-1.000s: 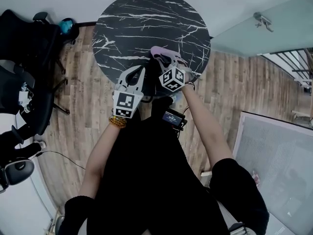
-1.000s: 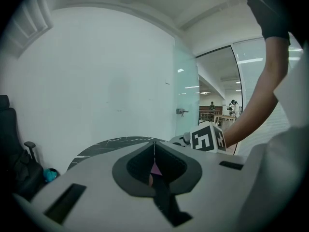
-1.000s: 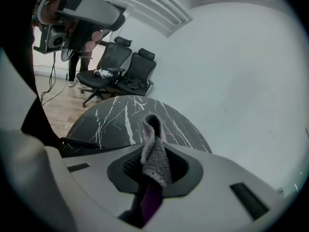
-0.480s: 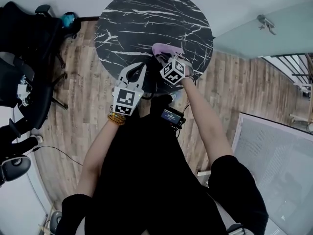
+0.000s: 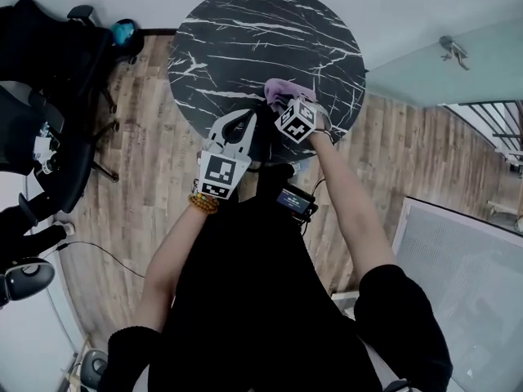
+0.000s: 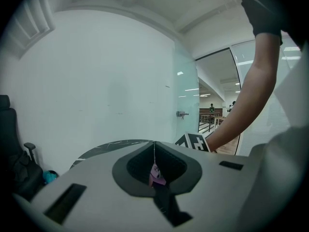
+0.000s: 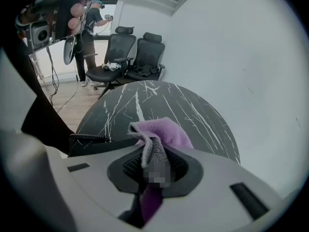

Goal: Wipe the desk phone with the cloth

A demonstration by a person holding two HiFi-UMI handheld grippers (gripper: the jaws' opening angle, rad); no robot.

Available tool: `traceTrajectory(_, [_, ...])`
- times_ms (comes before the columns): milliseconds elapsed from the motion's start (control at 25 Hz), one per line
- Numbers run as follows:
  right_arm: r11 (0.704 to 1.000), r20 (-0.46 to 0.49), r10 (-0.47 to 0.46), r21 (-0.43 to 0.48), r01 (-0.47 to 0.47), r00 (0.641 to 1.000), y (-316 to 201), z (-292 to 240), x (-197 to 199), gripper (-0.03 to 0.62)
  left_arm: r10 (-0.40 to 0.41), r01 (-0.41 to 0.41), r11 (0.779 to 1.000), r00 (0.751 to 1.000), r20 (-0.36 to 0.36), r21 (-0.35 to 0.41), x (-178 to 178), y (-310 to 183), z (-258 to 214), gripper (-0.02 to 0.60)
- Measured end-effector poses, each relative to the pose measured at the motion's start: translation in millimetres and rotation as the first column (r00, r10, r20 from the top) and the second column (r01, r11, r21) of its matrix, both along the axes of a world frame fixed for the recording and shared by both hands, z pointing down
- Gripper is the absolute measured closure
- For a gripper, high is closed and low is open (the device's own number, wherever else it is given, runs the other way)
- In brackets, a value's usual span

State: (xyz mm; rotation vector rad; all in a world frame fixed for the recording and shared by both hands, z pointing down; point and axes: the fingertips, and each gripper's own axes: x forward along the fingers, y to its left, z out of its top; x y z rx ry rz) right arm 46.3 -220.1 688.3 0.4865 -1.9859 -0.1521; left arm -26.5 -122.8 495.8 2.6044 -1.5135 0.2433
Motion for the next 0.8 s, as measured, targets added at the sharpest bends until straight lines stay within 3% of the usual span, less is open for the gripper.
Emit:
traceTrajectory(280, [0.998, 0.005, 0.024, -0.051, -0.024, 1.000, -1.1, 6.6, -2.6, 0.531, -0.008, 0.008, 1.000, 1.000, 0.003, 0.010, -10.5, -4.8, 0.1, 0.563])
traceTrajectory(800, [0.962, 0.044, 0.186, -0.209, -0.173, 0.982, 0.3, 9.7, -6.0, 0.531, 0.025, -0.025, 0.999, 1.000, -0.002, 0.028, -1.3, -4.2, -1.1, 0.563])
